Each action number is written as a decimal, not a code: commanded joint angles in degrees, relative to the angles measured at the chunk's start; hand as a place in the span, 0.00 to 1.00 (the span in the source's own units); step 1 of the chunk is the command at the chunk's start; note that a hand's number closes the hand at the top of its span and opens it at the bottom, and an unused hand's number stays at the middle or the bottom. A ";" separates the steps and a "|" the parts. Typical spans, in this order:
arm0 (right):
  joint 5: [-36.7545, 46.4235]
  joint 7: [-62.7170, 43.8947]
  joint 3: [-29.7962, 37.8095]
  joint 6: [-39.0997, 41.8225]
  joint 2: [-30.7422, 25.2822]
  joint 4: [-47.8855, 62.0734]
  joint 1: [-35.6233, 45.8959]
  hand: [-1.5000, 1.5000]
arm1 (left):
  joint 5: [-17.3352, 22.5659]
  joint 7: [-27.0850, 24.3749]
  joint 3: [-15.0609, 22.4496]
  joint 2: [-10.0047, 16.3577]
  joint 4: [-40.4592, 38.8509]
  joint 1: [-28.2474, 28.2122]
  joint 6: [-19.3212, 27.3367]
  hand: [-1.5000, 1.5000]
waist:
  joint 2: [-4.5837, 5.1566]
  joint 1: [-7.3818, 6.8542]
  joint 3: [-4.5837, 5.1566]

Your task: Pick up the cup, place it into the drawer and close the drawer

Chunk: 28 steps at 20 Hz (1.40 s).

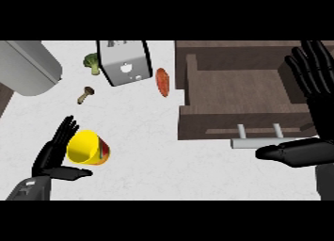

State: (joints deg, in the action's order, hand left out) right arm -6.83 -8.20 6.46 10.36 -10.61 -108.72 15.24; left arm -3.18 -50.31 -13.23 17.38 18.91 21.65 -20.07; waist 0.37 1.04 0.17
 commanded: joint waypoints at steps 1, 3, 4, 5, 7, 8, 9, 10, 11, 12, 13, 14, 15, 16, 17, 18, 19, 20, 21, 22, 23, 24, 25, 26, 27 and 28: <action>-3.03 0.92 2.89 2.14 -1.88 -0.20 -0.49 0.00 | -0.82 -8.94 -0.39 0.62 -4.98 1.02 -3.00 0.00 | 0.18 0.50 0.06; 0.73 -0.41 -0.27 -0.84 0.51 0.92 0.93 0.00 | -0.79 -8.50 -0.52 1.07 -6.14 2.53 -3.67 0.00 | 0.15 0.20 0.06; -0.09 1.34 0.67 0.57 -0.36 1.92 0.88 0.00 | -1.44 -11.05 0.19 -0.01 -5.96 0.22 -3.21 0.00 | 0.13 0.04 0.04; -2.07 -0.98 0.66 1.58 -0.82 -3.23 -2.03 0.00 | -1.43 -10.65 0.20 -2.26 -6.04 1.04 -1.03 0.00 | 0.11 0.87 0.10; -1.00 -4.23 -0.13 -1.21 0.37 -1.46 1.89 0.00 | -1.74 -10.16 0.42 -1.11 -6.67 2.51 -2.68 0.00 | 0.15 0.49 0.11; 1.13 -2.37 -0.66 -2.58 1.02 1.62 5.34 0.00 | -1.97 -9.93 0.52 -1.42 -6.29 3.89 -1.34 0.00 | 0.27 0.16 0.11; -2.56 -0.78 1.81 1.26 -1.14 0.65 1.54 0.00 | -1.47 -7.37 -0.06 -1.07 -7.25 6.20 -1.54 0.00 | 0.23 0.71 0.07; -1.61 -1.05 0.84 -0.01 0.09 0.55 1.59 0.00 | -1.94 -11.70 0.20 -0.92 -7.63 3.19 -2.21 0.00 | 0.35 0.71 0.12; 1.68 0.18 -1.38 -1.16 1.21 0.79 1.41 0.00 | -2.01 -8.93 0.53 -2.16 -7.46 5.70 -1.90 0.00 | 0.22 0.39 0.06; -0.08 1.71 0.68 0.92 -0.41 0.75 -0.73 0.00 | -1.81 -10.45 -0.01 -1.93 -8.13 5.09 -1.11 0.00 | 0.43 1.03 0.12; -0.50 1.82 1.50 0.48 -0.32 3.26 1.08 0.00 | -2.00 -10.41 0.66 -3.13 -6.93 5.64 -2.24 0.00 | 0.27 0.37 0.05; -1.40 1.29 1.40 1.77 -1.08 0.70 -0.44 0.00 | -1.85 -10.84 0.27 -0.88 -7.84 5.23 -4.13 0.00 | 0.29 0.75 0.08; 0.54 -2.30 -0.61 -1.38 0.53 0.40 2.98 0.00 | -2.75 -11.94 1.38 -4.62 -7.60 4.17 -1.61 0.00 | 0.21 0.33 0.09; -1.33 1.10 1.82 1.65 -1.51 1.76 1.02 0.00 | -2.32 -11.61 0.81 -3.50 -8.29 4.80 -2.84 0.00 | 0.37 0.74 0.10; -0.19 0.62 2.27 -0.41 -0.93 4.76 4.01 0.00 | -2.36 -11.86 1.08 -3.28 -8.37 3.82 -4.72 0.00 | 0.35 0.11 0.08; -0.37 -0.57 0.63 0.37 -0.53 -0.08 0.17 0.00 | -2.64 -11.78 1.58 -4.87 -8.02 3.96 -4.46 0.00 | 0.16 0.64 0.08; -1.94 -0.16 1.62 2.08 -1.75 1.39 0.85 0.00 | -1.23 -9.84 0.44 -3.40 -8.22 5.65 -7.99 0.00 | 0.32 0.85 0.12; -1.25 -1.84 1.06 0.72 -1.47 2.53 4.40 0.00 | -1.20 -8.53 0.60 -3.03 -8.04 7.17 -9.45 0.00 | 0.45 0.61 0.17; -0.74 0.67 1.18 1.52 -1.34 2.31 1.15 0.00 | -1.45 -9.62 1.21 -3.99 -7.55 6.27 -10.95 1.00 | 0.38 0.77 0.12; -2.55 1.07 3.17 1.97 -2.09 3.27 2.14 0.00 | -1.20 -9.85 1.20 -4.19 -7.51 5.89 -12.31 1.00 | 0.44 0.75 0.12; -0.29 -0.94 0.77 0.27 -0.81 0.65 1.26 0.00 | -0.70 -10.47 0.97 -5.75 -6.43 6.47 -11.52 1.00 | 0.17 0.75 0.14; -2.29 -0.79 2.34 1.80 -2.03 1.67 1.17 0.00 | -2.13 -15.04 1.75 -4.51 -4.71 4.96 -6.93 1.00 | 0.33 0.82 0.15; -0.75 -2.40 0.90 0.43 -1.30 0.48 1.57 0.00 | -2.58 -18.20 2.03 -4.66 -3.20 3.18 -4.09 1.00 | 0.17 0.38 0.16; 0.07 1.20 1.43 0.13 -0.53 2.85 1.58 0.00 | -1.71 -17.28 0.87 -5.50 -2.89 4.74 -0.14 1.00 | 0.30 0.14 0.09; 0.09 -1.02 0.31 -0.11 -0.36 -1.06 0.32 0.00 | -1.96 -18.12 0.36 -6.25 -2.67 4.43 6.04 1.00 | 0.24 1.00 0.17; 0.68 -1.29 -0.48 -0.16 -0.12 -1.44 -0.10 0.00 | -1.47 -17.63 -0.37 -3.90 -2.42 5.59 5.03 1.00 | 0.22 0.85 0.14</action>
State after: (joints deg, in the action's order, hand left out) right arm -7.23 -8.84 7.30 10.79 -11.41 -108.11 16.26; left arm -4.88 -58.73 -12.49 12.70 15.10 26.88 -17.32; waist 0.64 1.72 0.30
